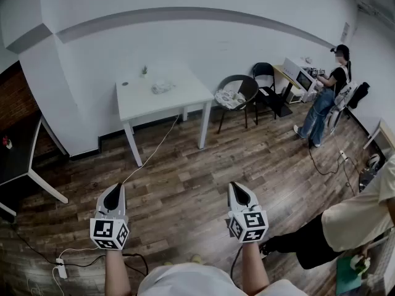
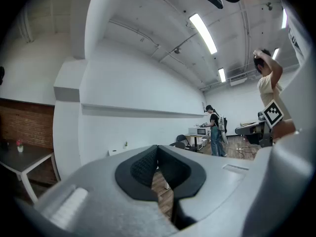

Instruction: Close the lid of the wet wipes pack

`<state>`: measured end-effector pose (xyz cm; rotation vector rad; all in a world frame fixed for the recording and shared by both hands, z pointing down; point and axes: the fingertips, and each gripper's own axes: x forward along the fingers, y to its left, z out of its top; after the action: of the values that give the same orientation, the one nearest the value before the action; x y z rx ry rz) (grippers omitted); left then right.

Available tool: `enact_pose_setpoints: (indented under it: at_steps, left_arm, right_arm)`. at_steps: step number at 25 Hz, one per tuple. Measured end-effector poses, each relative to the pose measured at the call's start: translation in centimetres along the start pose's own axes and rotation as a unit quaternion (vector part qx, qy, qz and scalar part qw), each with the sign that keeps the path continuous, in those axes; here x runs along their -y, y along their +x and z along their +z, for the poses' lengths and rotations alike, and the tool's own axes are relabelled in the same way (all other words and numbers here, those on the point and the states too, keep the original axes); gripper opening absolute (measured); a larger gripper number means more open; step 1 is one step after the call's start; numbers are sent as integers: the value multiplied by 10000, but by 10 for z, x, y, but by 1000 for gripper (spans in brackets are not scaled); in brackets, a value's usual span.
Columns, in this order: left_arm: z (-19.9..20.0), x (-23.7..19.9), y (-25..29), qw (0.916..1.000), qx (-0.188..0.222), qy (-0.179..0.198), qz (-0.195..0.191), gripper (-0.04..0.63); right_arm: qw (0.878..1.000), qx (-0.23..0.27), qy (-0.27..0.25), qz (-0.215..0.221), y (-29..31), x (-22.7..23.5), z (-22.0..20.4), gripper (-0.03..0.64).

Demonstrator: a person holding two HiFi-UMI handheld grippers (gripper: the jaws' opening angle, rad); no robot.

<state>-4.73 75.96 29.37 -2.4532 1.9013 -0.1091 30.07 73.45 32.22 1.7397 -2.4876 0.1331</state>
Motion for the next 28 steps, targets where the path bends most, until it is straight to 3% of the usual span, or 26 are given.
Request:
enact_pose_setpoints:
  at_steps: [6,17,28]
  left_arm:
    - [-1,1,8,9999,10,52,-163,0]
    - [-2,-7,-4,9999,26,65,-128,0]
    - [-4,-1,-3,9998,-8,53,-176,0]
  right_arm:
    - [10000,47,35,-16,10,-6,0,3]
    - [9996,262,5,115,11,-25,8,3]
    - [9997,138,-133,120,14,-26,4,6]
